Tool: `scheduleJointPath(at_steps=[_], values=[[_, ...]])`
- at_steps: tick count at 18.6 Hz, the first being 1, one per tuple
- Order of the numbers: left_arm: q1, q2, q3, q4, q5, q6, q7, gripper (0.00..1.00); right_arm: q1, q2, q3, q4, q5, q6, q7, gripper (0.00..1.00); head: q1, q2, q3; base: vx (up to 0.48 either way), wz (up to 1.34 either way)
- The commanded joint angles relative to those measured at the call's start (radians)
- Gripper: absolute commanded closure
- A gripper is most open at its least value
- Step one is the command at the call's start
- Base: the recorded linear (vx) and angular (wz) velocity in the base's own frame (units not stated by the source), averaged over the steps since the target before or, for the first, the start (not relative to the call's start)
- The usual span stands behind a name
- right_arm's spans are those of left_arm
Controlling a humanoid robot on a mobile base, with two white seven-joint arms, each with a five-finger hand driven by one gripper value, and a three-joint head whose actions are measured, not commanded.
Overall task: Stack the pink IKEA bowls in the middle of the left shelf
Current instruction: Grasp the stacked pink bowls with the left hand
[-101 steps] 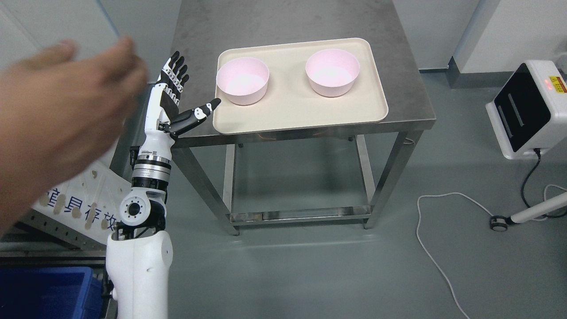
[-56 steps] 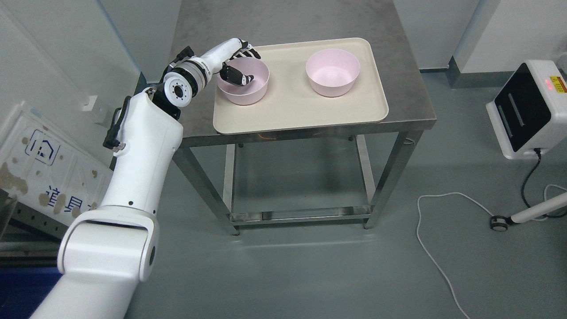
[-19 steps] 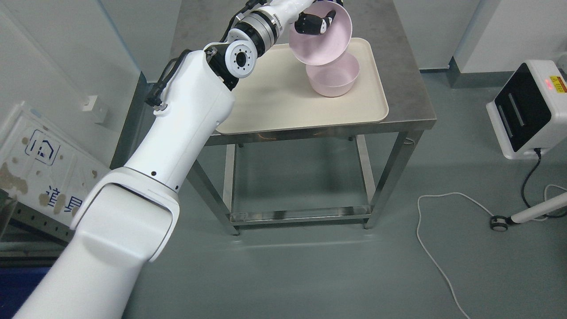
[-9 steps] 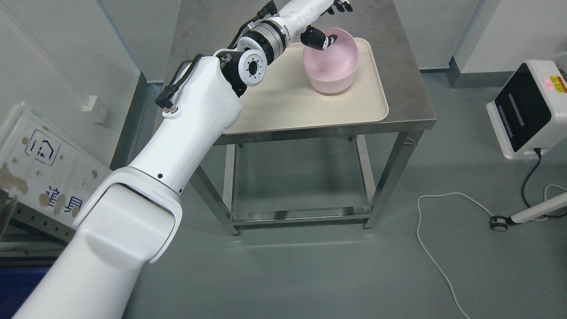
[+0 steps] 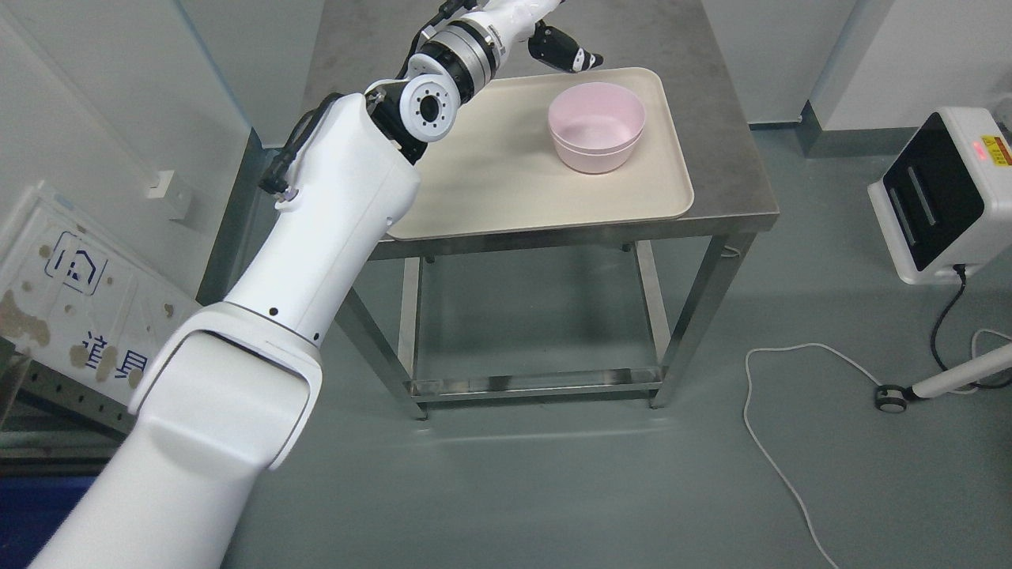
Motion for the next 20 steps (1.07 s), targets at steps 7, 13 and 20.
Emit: scheduleJointPath(at_steps=[7, 13, 20], values=[[0.226, 0.017, 0.017, -0.214, -0.227, 0.116, -0.194, 0.07, 0.0, -0.017, -0.011, 0.0, 0.008, 0.001, -0.001, 0.0, 0.0, 0.0, 0.0, 0.0, 0.0], [0.214, 0.017, -0.018, -0.214, -0.375, 0.277, -0.194, 0.23, 0.0, -0.017, -0.011, 0.0, 0.008, 0.001, -0.001, 0.0, 0.0, 0.0, 0.0, 0.0, 0.0], [0.213, 0.017, -0.023, -0.231, -0.384, 0.248, -0.21, 0.64, 0.0, -0.017, -0.011, 0.0, 0.008, 0.001, -0.001, 0.0, 0.0, 0.0, 0.0, 0.0, 0.0]])
